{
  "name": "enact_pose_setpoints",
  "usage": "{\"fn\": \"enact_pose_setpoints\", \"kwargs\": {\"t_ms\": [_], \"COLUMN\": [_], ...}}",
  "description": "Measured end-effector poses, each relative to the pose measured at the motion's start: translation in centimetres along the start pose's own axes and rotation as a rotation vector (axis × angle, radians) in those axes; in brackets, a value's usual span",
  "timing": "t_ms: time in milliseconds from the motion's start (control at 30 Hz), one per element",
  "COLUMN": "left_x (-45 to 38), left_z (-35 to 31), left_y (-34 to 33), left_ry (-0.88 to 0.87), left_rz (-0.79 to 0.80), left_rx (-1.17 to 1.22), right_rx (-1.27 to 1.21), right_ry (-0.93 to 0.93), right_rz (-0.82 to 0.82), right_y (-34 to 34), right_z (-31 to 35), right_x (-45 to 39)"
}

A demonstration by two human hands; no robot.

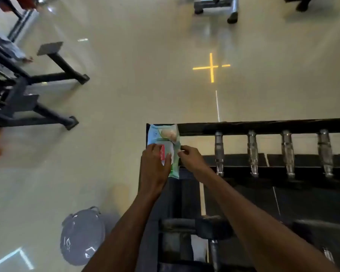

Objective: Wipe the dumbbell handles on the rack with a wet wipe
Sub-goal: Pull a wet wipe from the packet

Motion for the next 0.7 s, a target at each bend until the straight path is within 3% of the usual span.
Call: {"fn": "enact_pose_setpoints", "kwargs": {"t_ms": [167,400,700], "left_x": [0.0,-0.1,-0.1], "left_z": [0.6,0.1,0.3], "left_y": [-1.4,-1.4,-1.0], "left_ry": [0.017,0.008,0.0], "left_rz": [-0.006,-0.012,0.077], "left_rx": [-0.021,-0.065,0.043], "right_rx": [-0.174,-0.234,-0.297], "right_ry": [0.063,0.105,0.139], "right_rz": [-0.068,0.032,0.166], "right_y": [0.0,-0.2,-0.8], "right_z": [-0.5,-0.2,0.4], "right_x": [-0.1,0.6,1.4]}}
Point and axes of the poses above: each hand's wrist, its own x-axis away from the middle knuckle, its own y-axis out of the back of the hand, z = x × y, the point moved 6 cm from there along -x, towards the middle knuckle, and after that the axes turned 6 degrees about y, right-handed, at the moved point
